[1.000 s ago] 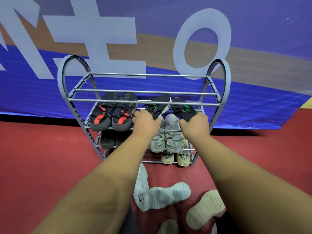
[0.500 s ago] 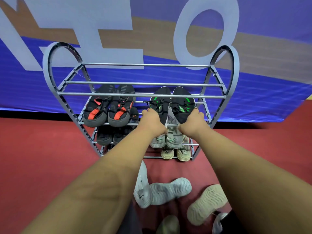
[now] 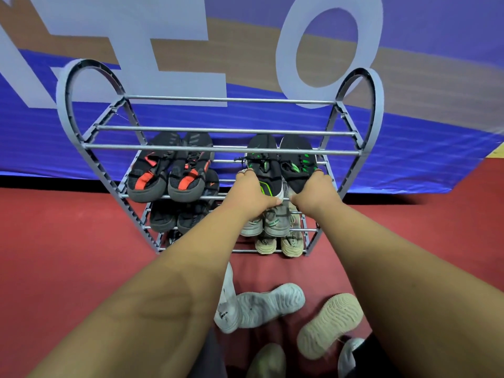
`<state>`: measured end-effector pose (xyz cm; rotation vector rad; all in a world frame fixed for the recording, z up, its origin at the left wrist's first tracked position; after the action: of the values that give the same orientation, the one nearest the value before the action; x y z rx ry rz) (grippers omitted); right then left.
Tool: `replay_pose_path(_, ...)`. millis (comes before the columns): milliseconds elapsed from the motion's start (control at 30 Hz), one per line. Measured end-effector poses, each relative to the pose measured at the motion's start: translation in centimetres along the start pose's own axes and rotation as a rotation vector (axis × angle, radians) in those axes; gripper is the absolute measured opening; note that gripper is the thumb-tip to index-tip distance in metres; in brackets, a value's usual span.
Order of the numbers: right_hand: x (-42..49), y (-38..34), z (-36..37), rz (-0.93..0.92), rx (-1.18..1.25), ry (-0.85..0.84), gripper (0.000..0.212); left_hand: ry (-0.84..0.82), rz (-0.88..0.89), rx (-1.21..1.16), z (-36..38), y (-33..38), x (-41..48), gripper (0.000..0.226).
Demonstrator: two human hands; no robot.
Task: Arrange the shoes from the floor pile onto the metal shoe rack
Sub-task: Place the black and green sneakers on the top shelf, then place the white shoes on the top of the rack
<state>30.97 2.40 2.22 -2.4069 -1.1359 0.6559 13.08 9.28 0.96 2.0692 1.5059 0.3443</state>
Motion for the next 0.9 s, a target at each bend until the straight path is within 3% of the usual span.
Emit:
replay_pose_path(267, -0.1, 0.5, -0.4, 0.061, -0.086, 0.039, 0.074, 0.010, 0.048, 0.024, -0.5, 0.2, -1.3, 0.064)
replay_pose_path(433, -2.6, 1.1, -1.2, 0.158, -0.066, 0.228, 0.072, 0.079, 0.065, 0.208, -2.0, -0.2, -3.9, 0.040)
replay_pose_path(533, -4.5, 2.5, 0.4, 0.218, -0.081, 0.219, 0.071, -0.003, -0.019, 0.359, -2.7, -1.0, -5.1, 0.030)
replay_pose_path(600, -5.3, 3.4, 1.9, 0.253, -0.134, 0.103, 0.064, -0.171, -0.055, 0.455, -1.8, -1.7, -5.9, 0.032)
replay_pose_path(700, -6.2, 3.8, 5.6, 0.176, -0.198, -0.265, 0.050, -0.494, -0.102, 0.547, 1.5, -3.4, -8.4, 0.033)
replay_pose_path(767, -7.3, 4.1, 7.9, 0.152, -0.404, -0.494, 0.053, -0.581, -0.137, 0.556, 3.4, -5.2, -10.0, 0.029)
replay_pose_path(900, -8.4, 4.3, 13.0, -0.075, -0.629, -0.612, 0.052, -0.639, -0.247, 0.475, 7.8, -10.6, -12.7, 0.033)
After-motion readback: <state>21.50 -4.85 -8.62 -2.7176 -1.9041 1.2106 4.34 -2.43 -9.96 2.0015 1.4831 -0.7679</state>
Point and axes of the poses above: each hand's wrist, its own x-axis towards the middle knuckle, its own z-axis out of the palm, y = z × x, the point moved 8 cm from there along x, towards the middle knuckle, and after that the axes turned 5 degrees about x, right-handed, at the moved point
